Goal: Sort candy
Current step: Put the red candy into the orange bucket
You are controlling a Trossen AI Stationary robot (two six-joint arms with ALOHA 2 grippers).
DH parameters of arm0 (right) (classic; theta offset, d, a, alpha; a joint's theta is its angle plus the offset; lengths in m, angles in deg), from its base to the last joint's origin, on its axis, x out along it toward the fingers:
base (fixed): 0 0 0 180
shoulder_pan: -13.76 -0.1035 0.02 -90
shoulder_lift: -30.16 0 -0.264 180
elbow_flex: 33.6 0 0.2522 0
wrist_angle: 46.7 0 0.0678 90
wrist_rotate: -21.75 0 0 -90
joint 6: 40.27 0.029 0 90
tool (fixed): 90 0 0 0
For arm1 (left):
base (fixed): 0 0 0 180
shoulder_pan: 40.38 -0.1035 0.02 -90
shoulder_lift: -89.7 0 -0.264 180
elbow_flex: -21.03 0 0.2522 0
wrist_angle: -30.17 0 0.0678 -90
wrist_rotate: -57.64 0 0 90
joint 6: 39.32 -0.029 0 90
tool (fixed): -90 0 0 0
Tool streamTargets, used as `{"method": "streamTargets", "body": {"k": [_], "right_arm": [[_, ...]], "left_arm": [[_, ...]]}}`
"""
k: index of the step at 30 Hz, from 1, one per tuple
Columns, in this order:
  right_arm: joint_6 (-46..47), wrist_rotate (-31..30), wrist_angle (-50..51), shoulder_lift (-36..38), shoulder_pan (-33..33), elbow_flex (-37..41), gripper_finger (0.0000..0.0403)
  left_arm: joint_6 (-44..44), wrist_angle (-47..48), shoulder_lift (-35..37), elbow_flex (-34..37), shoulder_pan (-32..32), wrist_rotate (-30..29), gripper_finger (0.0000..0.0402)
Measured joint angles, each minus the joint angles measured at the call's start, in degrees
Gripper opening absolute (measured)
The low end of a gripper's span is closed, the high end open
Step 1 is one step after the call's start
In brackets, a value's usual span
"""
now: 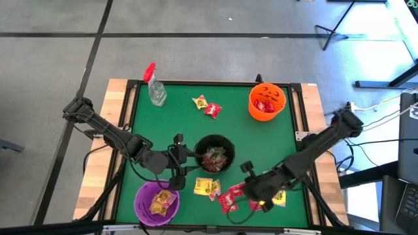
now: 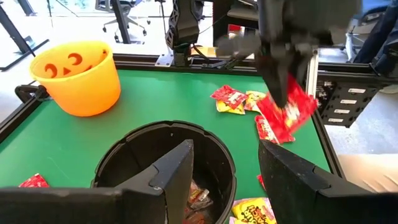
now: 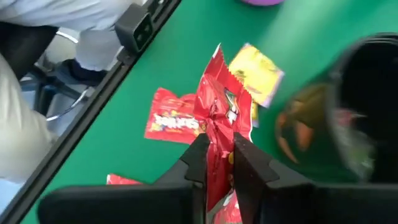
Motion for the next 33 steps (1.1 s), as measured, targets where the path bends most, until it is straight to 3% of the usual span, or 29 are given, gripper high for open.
{"method": "streamTargets", "body": {"k": [11,17,26,33], "right_arm": [[-3.33,-11.42,5.71,13.57,-0.17,0.00,0.0045],[-5.90,-11.84,6.06,20.82,5.41,0.46,0.0046],[-7.20,-9.69,1.84,34.06,21.85,13.76,0.0046],[-5.86,-14.35,-7.61,44.33,42.29,25.11,0.0046]], "left_arm": [[-0.09,0.16,0.00,0.00,-0.04,0.00,0.0171],[-0.12,0.20,0.00,0.00,-0.04,-0.01,0.0171],[-0.30,1.56,0.00,-0.02,-0.04,-0.02,0.0171],[-1.62,1.27,0.00,-0.02,-0.30,-0.38,0.0171]]}}
